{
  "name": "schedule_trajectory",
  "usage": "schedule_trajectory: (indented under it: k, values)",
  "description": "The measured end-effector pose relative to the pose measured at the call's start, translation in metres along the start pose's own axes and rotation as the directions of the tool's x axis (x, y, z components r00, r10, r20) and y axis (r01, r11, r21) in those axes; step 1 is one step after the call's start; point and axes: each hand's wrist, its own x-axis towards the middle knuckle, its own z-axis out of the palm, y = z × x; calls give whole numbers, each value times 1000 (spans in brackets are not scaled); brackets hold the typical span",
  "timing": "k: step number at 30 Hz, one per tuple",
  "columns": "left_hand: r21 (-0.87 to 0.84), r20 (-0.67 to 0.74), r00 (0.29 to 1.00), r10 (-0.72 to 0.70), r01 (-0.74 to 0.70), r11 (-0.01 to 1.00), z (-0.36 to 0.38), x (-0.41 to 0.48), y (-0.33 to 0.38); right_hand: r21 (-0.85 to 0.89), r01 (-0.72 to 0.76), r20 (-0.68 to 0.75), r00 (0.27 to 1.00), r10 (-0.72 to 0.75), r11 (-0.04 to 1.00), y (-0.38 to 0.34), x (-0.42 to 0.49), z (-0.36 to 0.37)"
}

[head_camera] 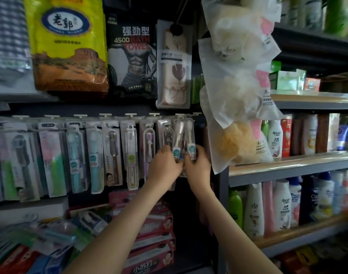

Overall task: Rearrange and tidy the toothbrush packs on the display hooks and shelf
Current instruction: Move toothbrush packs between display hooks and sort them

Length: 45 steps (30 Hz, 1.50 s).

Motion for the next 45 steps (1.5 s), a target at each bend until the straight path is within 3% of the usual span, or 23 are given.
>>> schedule_trajectory:
  k: [5, 9, 13, 16, 19, 20, 22, 24, 28, 33, 36, 40, 45]
  values:
    - [-115, 133, 985, -106, 122, 986, -13, -21, -21, -6, -63, 252, 966, 62, 998, 8, -21, 1]
    - [-224, 273, 939, -210, 275, 935, -15, -50, -52, 42, -198, 482, 863, 154, 979, 21, -47, 11]
    - [-470, 462, 804, -375, 580, 665, -13, -87, -82, -45, -206, 730, 662, 173, 978, 28, -78, 18]
    - [-467, 518, 750, -412, 651, 598, -8, -109, -103, -88, -231, 834, 515, 198, 969, 36, -94, 28]
    - [-515, 612, 679, -405, 731, 448, -11, -131, -113, -181, -144, 850, 476, 228, 973, 50, -101, 34]
    - [-497, 615, 666, -422, 743, 447, -13, -138, -116, -223, -99, 851, 465, 243, 970, 57, -102, 36]
    - [-348, 541, 703, -462, 687, 638, -15, -147, -129, -317, 36, 865, 420, 274, 948, 75, -103, 36]
    - [-132, 418, 788, -452, 546, 828, -19, -157, -139, -409, 203, 879, 349, 325, 889, 95, -106, 36]
    - [78, 265, 916, -302, 292, 953, -17, -175, -153, -453, 284, 881, 290, 374, 845, 122, -103, 42]
    - [242, 253, 964, -81, 18, 970, 3, -182, -163, -468, 602, 884, 314, 348, 647, 138, -92, 60]
    - [385, 251, 967, -39, -63, 921, 19, -178, -165, -420, 702, 905, 372, 206, 576, 143, -99, 61]
    - [503, 300, 951, -77, -90, 859, 39, -168, -164, -384, 769, 883, 468, -41, 512, 159, -122, 59]
    - [524, 339, 939, -64, -131, 842, 60, -163, -169, -317, 790, 852, 480, -207, 525, 172, -130, 57]
